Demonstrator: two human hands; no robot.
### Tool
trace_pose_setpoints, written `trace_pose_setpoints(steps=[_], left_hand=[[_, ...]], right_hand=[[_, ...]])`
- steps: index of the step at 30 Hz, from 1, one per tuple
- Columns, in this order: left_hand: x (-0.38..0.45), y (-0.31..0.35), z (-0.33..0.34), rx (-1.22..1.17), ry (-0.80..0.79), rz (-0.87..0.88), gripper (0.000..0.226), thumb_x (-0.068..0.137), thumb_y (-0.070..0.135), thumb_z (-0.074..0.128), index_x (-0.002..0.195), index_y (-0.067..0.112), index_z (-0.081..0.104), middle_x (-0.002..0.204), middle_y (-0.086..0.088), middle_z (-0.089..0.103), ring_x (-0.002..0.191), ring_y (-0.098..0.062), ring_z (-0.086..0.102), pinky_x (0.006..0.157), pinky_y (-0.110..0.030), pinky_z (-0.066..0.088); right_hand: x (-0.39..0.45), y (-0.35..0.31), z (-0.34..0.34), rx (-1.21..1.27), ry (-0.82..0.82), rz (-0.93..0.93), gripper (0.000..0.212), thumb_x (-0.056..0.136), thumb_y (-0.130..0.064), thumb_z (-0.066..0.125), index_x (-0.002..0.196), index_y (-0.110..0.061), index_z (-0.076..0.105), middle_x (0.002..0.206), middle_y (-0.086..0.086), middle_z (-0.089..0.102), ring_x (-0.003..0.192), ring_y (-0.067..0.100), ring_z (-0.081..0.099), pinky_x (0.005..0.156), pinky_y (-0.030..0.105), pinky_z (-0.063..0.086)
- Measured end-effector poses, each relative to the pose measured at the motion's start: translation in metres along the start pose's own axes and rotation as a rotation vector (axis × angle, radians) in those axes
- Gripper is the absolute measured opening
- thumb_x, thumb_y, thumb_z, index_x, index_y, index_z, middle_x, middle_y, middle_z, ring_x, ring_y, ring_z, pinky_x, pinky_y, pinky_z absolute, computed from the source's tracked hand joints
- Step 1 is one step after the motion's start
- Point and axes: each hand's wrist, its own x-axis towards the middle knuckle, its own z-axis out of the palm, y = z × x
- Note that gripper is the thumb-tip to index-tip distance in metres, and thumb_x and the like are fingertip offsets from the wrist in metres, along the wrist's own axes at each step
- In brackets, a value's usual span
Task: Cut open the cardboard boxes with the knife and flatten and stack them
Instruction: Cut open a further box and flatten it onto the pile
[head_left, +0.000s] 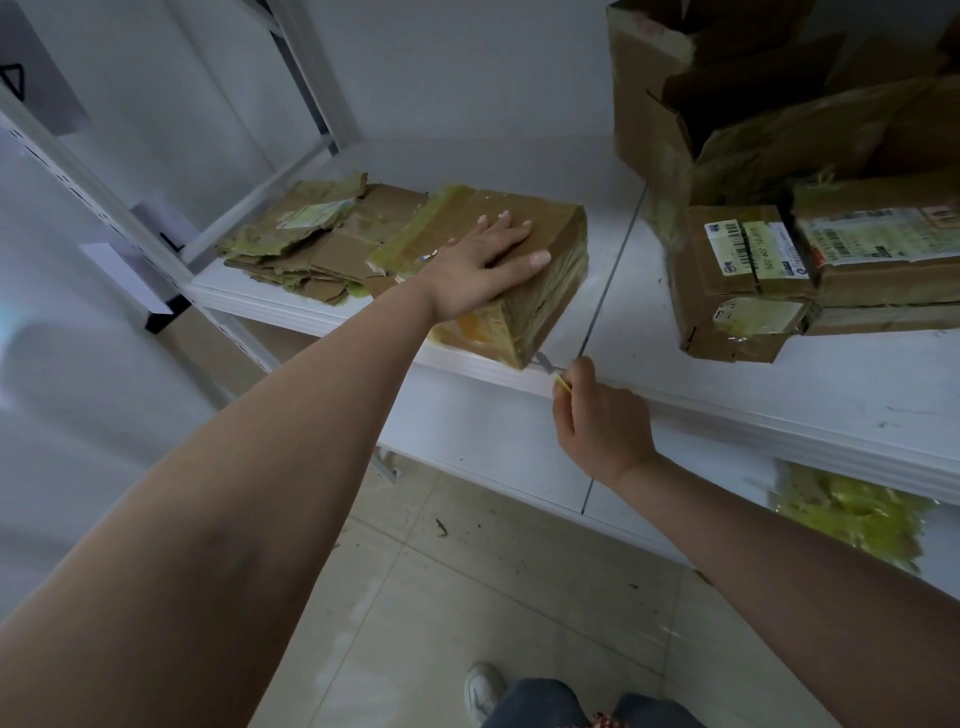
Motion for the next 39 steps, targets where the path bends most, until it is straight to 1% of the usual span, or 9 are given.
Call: trace_pose_setpoints(steps=[3, 8, 12, 15, 17, 20, 28, 34, 39], left_hand=[[-0.002, 0.004, -0.004, 0.014, -0.014, -0.013, 0.08, 0.081, 0.061, 0.059, 0.15, 0.034, 0.027, 0.161, 0.009, 0.012, 0.149, -0.013, 0.001, 0.119, -0.038, 0.003], [-0.006, 0.015, -0.009, -0.028, -0.156, 0.146, 0.07, 0.085, 0.017, 0.067, 0.147, 0.029, 0.036, 0.158, 0.01, 0.022, 0.147, -0.007, 0.01, 0.111, -0.02, 0.008], [-0.005, 0.02, -0.02, -0.028, -0.23, 0.167, 0.076, 0.065, 0.017, 0.056, 0.137, 0.034, 0.042, 0.155, 0.003, 0.031, 0.142, -0.015, 0.029, 0.118, -0.037, 0.025], [-0.008, 0.011, -0.011, 0.131, -0.175, 0.179, 0.085, 0.068, 0.027, 0.053, 0.147, 0.034, 0.025, 0.161, 0.002, 0.014, 0.148, -0.021, 0.012, 0.119, -0.045, 0.013], [-0.008, 0.009, -0.002, 0.293, -0.133, 0.201, 0.085, 0.077, 0.044, 0.048, 0.152, 0.037, 0.01, 0.162, 0.004, 0.002, 0.149, -0.019, 0.0, 0.119, -0.049, 0.005], [-0.004, 0.007, 0.003, 0.343, -0.111, 0.21, 0.07, 0.088, 0.059, 0.028, 0.151, 0.041, 0.004, 0.162, 0.007, -0.002, 0.149, -0.016, -0.005, 0.118, -0.049, 0.001], [-0.004, 0.004, 0.006, 0.356, -0.082, 0.206, 0.063, 0.092, 0.058, 0.02, 0.151, 0.042, 0.005, 0.162, 0.008, -0.001, 0.149, -0.015, -0.004, 0.118, -0.049, 0.001], [-0.005, 0.005, 0.007, 0.339, -0.076, 0.201, 0.061, 0.095, 0.055, 0.023, 0.152, 0.041, 0.006, 0.162, 0.009, 0.0, 0.149, -0.014, -0.005, 0.117, -0.047, -0.001], [-0.004, 0.003, 0.007, 0.333, -0.069, 0.201, 0.061, 0.094, 0.056, 0.023, 0.152, 0.042, 0.007, 0.162, 0.01, 0.001, 0.149, -0.014, -0.004, 0.117, -0.047, 0.0]], right_hand=[[0.019, -0.002, -0.015, 0.039, 0.114, 0.091, 0.023, 0.093, -0.024, 0.041, 0.085, -0.004, 0.049, 0.046, -0.002, 0.042, 0.031, 0.012, 0.026, 0.044, 0.014, 0.008], [0.038, 0.015, -0.041, 0.068, 0.122, 0.238, 0.023, 0.101, -0.022, 0.036, 0.107, -0.002, 0.046, 0.069, 0.008, 0.056, 0.063, 0.033, 0.059, 0.054, 0.03, 0.033], [0.04, 0.035, -0.054, 0.045, 0.118, 0.384, 0.021, 0.101, -0.023, 0.036, 0.108, -0.005, 0.044, 0.08, 0.009, 0.055, 0.079, 0.034, 0.062, 0.061, 0.03, 0.033], [0.036, 0.048, -0.058, 0.018, 0.103, 0.452, 0.021, 0.1, -0.022, 0.038, 0.111, -0.005, 0.045, 0.094, 0.017, 0.062, 0.086, 0.036, 0.062, 0.063, 0.031, 0.034], [0.032, 0.054, -0.06, -0.002, 0.074, 0.435, 0.021, 0.1, -0.024, 0.038, 0.11, -0.008, 0.045, 0.093, 0.016, 0.063, 0.084, 0.036, 0.061, 0.062, 0.031, 0.034], [0.028, 0.054, -0.062, -0.006, 0.028, 0.357, 0.021, 0.1, -0.026, 0.037, 0.11, -0.011, 0.048, 0.084, 0.01, 0.062, 0.079, 0.034, 0.061, 0.059, 0.03, 0.032], [0.029, 0.054, -0.057, -0.004, 0.039, 0.272, 0.02, 0.101, -0.026, 0.036, 0.106, -0.012, 0.05, 0.068, -0.003, 0.051, 0.06, 0.024, 0.05, 0.046, 0.022, 0.019], [0.028, 0.058, -0.053, 0.05, 0.081, 0.236, 0.036, 0.094, -0.036, 0.026, 0.104, -0.011, 0.051, 0.061, -0.005, 0.049, 0.053, 0.02, 0.044, 0.046, 0.02, 0.018], [0.027, 0.059, -0.051, 0.039, 0.084, 0.193, 0.036, 0.095, -0.035, 0.026, 0.104, -0.01, 0.051, 0.058, -0.005, 0.048, 0.049, 0.019, 0.042, 0.045, 0.019, 0.018]])
